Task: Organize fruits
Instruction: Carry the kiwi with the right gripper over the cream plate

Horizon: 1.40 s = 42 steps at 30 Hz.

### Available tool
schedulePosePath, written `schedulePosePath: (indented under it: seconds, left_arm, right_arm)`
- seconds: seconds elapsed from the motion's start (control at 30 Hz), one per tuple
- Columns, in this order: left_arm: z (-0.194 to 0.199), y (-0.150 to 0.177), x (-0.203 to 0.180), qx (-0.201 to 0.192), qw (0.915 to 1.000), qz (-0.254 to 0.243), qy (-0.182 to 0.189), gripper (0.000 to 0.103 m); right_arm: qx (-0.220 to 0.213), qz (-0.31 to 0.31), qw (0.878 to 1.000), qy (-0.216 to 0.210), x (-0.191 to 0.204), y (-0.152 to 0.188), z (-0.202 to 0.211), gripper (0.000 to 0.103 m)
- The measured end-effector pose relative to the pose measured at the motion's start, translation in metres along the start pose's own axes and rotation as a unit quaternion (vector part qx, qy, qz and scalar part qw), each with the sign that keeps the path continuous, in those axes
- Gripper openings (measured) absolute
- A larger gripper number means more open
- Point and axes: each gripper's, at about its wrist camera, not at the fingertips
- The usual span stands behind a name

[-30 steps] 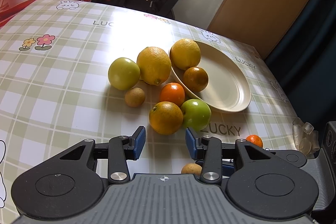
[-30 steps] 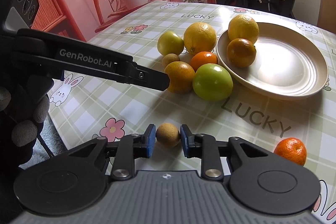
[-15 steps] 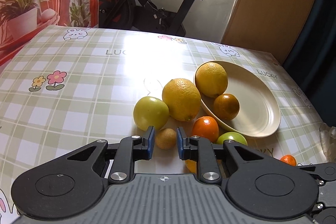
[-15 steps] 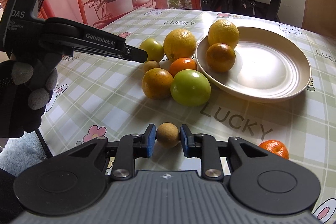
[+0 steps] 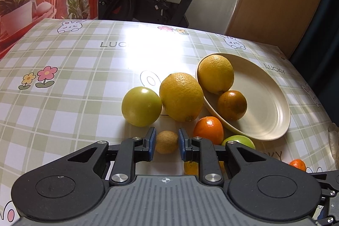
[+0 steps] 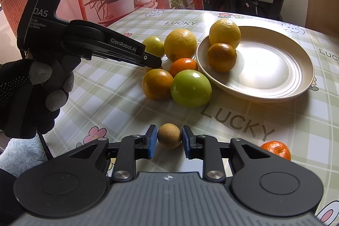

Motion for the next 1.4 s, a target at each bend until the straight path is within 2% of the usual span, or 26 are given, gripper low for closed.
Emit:
schedulePosePath:
  seconds: [0.13, 0.3, 0.47, 0.93, 1.4]
  left_arm:
    - [-0.004, 0.000, 0.001, 0.007, 1.0000, 0.002, 0.002, 0.029]
    - [-0.010, 0.004, -0.001, 0.022, 0.9998, -0.001, 0.003, 0.029]
    - [-0.008, 0.009, 0.003, 0.015, 0.9997, 0.008, -0.015, 0.029]
    - [0.017, 0.037, 0.004, 0.011, 0.9997, 0.023, -0.002, 0.029]
    - [0.022, 0.042, 0.000, 0.004, 0.9998, 0.013, -0.014, 0.029]
  right_arm:
    - [0.000, -0.001, 1.000, -0.001, 0.000, 0.000, 0.000, 0.027]
    - [0.000, -0.001, 1.000, -0.001, 0.000, 0.000, 0.000, 0.027]
    - [0.000, -0.001, 1.000, -0.001, 0.000, 0.000, 0.000, 0.027]
    - [0.000, -0.004, 1.000, 0.002, -0.001, 0.002, -0.002, 0.028]
    - [-0.004, -0.008, 1.000, 0.004, -0.002, 0.004, -0.001, 0.028]
Point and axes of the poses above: each gripper's, at about its wrist camera, not at the fingertips, and z roughly against the way its jaws point, x to its left, y to its underside, and after that the axes turned 7 degrees about -y, right-handed
